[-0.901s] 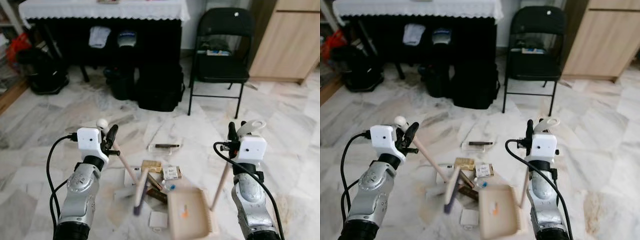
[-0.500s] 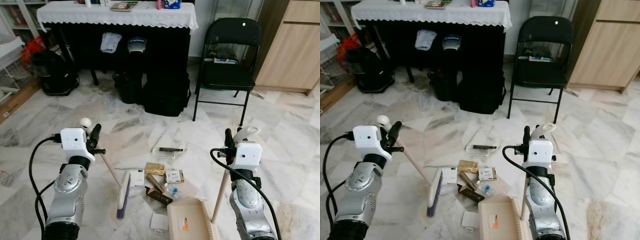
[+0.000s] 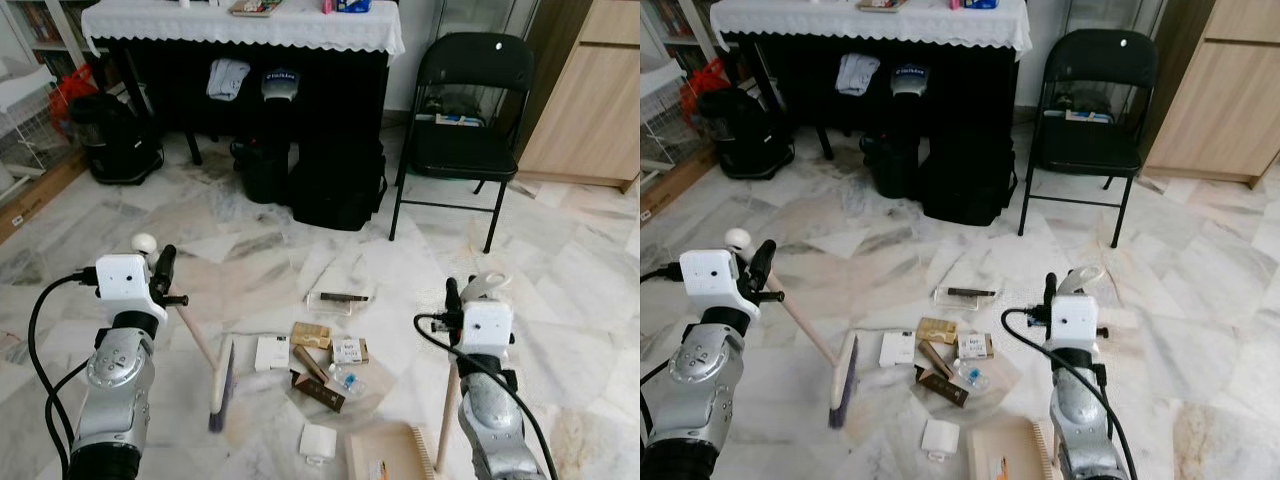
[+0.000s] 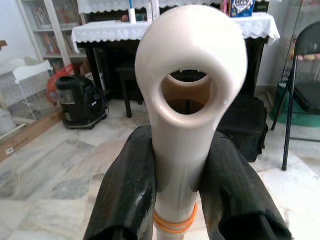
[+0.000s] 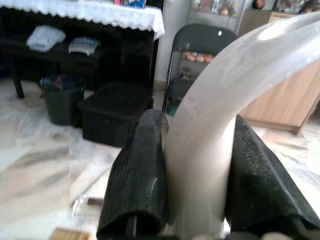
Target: Sweep floor
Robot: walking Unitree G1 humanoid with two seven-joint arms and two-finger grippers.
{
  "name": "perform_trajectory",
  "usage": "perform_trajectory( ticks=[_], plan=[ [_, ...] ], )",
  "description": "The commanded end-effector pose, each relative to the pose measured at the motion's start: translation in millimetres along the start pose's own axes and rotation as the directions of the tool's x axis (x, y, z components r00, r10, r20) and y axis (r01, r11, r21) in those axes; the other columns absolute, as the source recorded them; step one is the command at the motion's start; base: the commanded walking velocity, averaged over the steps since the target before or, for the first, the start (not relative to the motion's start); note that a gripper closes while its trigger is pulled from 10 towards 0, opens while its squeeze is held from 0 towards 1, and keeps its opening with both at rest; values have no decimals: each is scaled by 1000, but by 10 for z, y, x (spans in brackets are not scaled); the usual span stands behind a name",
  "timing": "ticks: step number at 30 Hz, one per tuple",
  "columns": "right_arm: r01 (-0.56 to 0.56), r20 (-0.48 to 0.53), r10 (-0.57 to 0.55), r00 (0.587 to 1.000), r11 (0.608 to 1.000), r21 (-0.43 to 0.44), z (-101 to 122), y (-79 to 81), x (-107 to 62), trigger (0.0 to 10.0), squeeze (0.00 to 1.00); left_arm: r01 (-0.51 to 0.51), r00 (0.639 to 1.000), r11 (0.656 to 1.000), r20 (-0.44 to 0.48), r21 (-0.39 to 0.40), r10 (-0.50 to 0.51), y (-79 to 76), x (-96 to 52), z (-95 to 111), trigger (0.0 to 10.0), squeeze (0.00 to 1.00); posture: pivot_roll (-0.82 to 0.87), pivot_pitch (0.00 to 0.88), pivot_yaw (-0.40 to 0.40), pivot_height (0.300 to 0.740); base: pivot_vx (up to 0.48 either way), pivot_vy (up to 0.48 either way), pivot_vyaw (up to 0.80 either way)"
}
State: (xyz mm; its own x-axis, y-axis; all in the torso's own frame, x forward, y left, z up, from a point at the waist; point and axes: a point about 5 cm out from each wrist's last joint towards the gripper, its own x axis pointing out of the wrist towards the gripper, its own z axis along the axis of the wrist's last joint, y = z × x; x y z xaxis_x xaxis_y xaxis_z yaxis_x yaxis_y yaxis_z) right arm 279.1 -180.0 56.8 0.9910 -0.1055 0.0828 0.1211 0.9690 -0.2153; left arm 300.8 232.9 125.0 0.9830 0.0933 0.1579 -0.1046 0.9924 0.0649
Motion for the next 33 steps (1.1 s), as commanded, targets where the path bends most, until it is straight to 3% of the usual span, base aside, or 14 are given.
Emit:
perform_trajectory(
  ticks=[1,7,21,28,33],
  plan=[
    [-14,24,15,1000,1000,-18,28,15,25,10000,0,-2,999,1000,36,8,2,2,28,65,10000,0,-48,66,18,740,0,0,0],
    [11,-16,-10,1000,999,35,-30,35,44,10000,0,8,1000,1000,30,4,-8,-26,25,48,10000,0,-48,70,18,740,0,0,0],
    [37,46,-40,998,998,58,80,-7,111,10000,0,15,999,1000,42,-5,-15,-38,47,68,10000,0,-45,71,19,740,0,0,0],
    [84,13,-87,996,982,169,84,-38,146,10000,0,17,999,1000,44,-5,-17,-32,57,77,10000,0,-47,70,19,740,0,0,0],
    [99,-9,-99,995,975,201,74,-68,144,10000,0,13,999,1000,45,-3,-13,-17,62,77,10000,0,-48,69,18,740,0,0,0]
  ],
)
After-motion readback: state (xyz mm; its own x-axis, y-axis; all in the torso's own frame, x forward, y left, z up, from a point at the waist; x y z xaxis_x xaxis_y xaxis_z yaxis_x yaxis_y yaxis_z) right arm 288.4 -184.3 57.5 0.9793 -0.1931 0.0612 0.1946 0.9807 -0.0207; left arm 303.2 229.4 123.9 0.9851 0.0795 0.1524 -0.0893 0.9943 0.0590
